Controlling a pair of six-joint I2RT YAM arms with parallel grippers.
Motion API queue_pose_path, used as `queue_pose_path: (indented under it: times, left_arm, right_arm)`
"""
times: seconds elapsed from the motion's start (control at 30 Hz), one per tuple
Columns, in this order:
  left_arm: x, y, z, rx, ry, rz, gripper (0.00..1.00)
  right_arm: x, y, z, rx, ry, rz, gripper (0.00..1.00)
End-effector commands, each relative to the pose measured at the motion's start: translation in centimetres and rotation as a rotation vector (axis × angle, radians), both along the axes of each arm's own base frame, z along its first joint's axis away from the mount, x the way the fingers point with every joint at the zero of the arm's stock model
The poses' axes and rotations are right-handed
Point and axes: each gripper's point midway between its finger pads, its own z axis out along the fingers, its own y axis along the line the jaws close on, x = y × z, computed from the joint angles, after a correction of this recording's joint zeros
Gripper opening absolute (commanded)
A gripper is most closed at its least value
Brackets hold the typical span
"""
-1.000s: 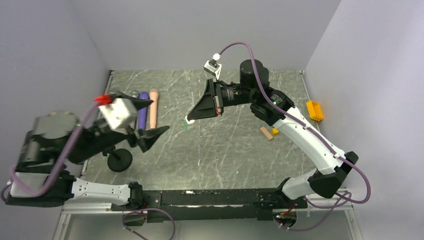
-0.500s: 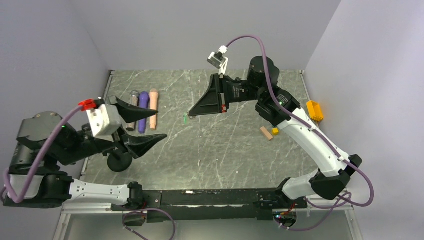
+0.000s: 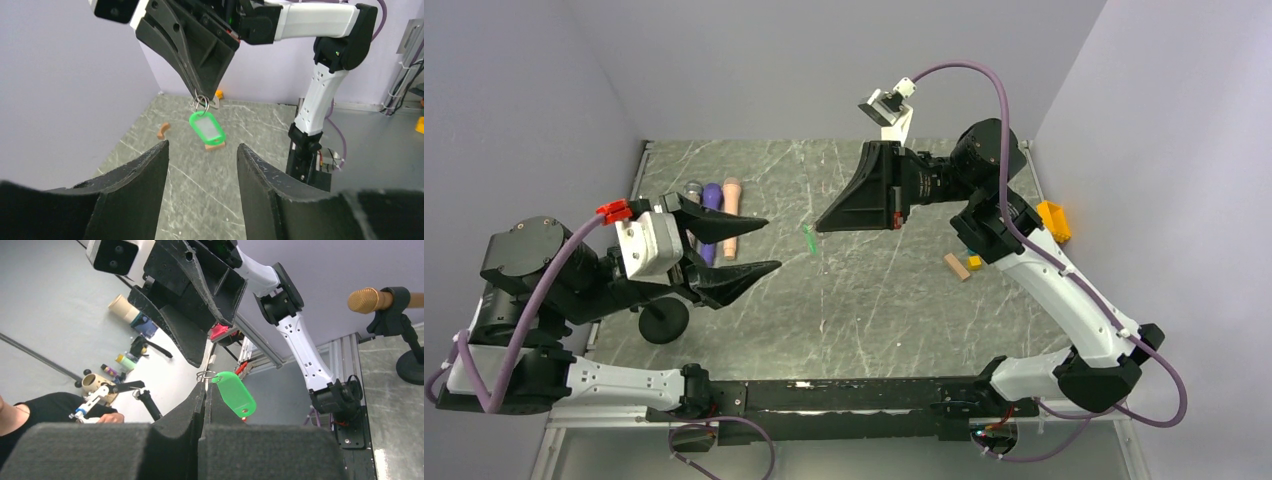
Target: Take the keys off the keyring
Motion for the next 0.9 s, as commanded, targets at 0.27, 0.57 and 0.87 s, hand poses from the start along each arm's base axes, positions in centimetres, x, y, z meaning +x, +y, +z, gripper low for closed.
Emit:
queue_pose_path:
  times: [0.27, 0.57, 0.87]
  left_arm:
    - [0.7, -2.2, 3.6, -0.139, -0.220, 0.016, 0.53]
    - [1.2, -2.5, 4.1, -0.140, -0.265, 0.044, 0.40]
    - [1.2, -3.0, 4.1, -0.136, -0.292, 0.043, 0.37]
  right_arm:
    - [-1.7, -1.5, 3.3, 0.145, -0.062, 0.037, 0.00]
    - [-1.7, -1.5, 3.4, 0.154, -0.063, 0.035, 0.00]
    - [-1.6, -1.4, 3.5, 0.157, -0.065, 0.035, 0.00]
